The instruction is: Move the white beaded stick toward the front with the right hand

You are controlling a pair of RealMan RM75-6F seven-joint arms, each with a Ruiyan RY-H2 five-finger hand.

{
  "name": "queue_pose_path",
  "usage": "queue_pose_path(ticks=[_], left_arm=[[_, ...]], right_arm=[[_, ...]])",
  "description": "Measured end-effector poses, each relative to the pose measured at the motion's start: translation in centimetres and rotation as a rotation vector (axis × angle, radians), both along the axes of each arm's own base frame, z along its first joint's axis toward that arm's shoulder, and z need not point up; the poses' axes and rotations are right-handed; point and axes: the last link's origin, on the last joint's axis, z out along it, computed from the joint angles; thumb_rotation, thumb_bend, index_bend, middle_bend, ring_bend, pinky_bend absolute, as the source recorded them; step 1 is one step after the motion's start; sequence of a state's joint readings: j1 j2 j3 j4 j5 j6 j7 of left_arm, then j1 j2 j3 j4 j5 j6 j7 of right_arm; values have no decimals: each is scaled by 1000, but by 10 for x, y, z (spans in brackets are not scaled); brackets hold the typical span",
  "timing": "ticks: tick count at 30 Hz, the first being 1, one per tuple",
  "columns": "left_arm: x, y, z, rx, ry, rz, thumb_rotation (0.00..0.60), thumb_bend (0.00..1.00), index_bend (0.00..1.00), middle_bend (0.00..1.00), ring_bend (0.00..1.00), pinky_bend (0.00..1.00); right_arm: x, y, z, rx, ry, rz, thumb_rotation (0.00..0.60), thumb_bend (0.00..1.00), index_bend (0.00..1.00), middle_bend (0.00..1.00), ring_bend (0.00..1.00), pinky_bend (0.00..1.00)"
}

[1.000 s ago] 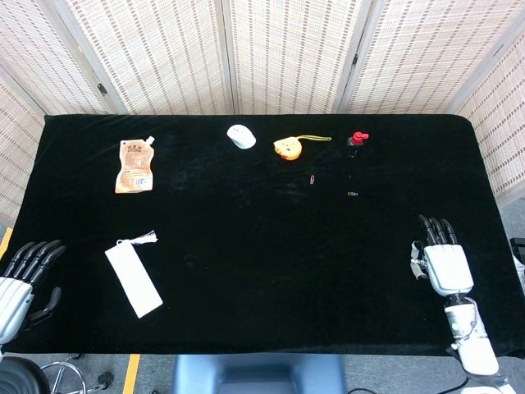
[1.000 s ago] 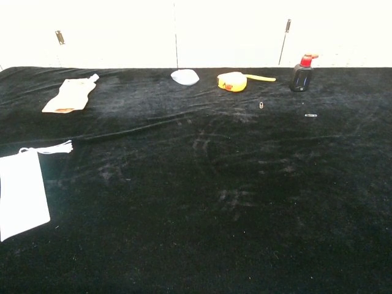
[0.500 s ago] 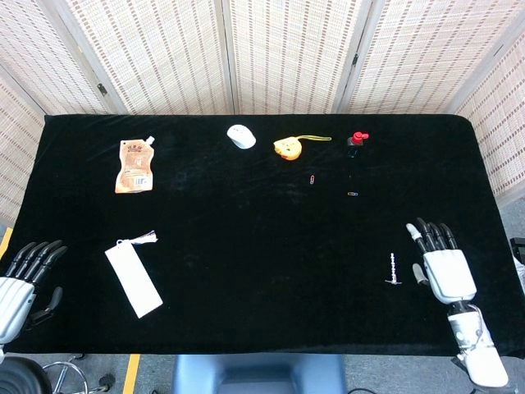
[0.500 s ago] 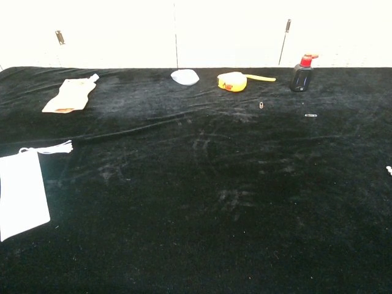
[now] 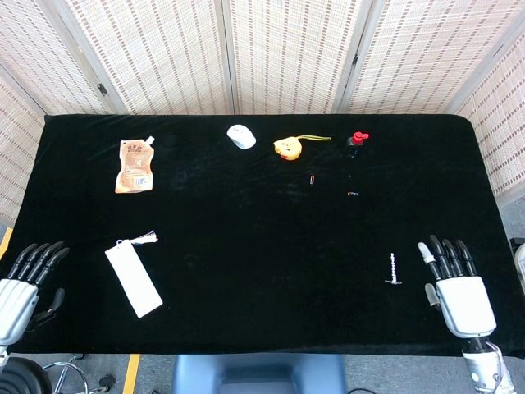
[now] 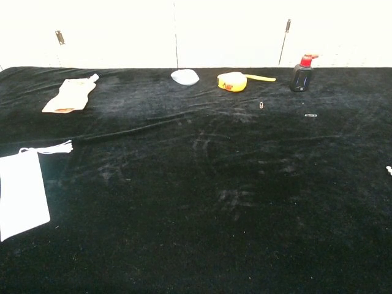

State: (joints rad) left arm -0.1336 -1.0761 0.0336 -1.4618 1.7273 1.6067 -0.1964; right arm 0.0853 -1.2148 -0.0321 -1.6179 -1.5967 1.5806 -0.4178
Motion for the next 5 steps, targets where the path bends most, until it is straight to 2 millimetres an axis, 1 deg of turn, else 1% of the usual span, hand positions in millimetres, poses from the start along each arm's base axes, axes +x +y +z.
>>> queue_pose_path(ticks=[5], left_arm=[[3,0,-2,5,11,-8,600,624,19,79,79,47]], right_arm=[[-1,4,6,3,-31,-4,600,464,29,0,0,0]])
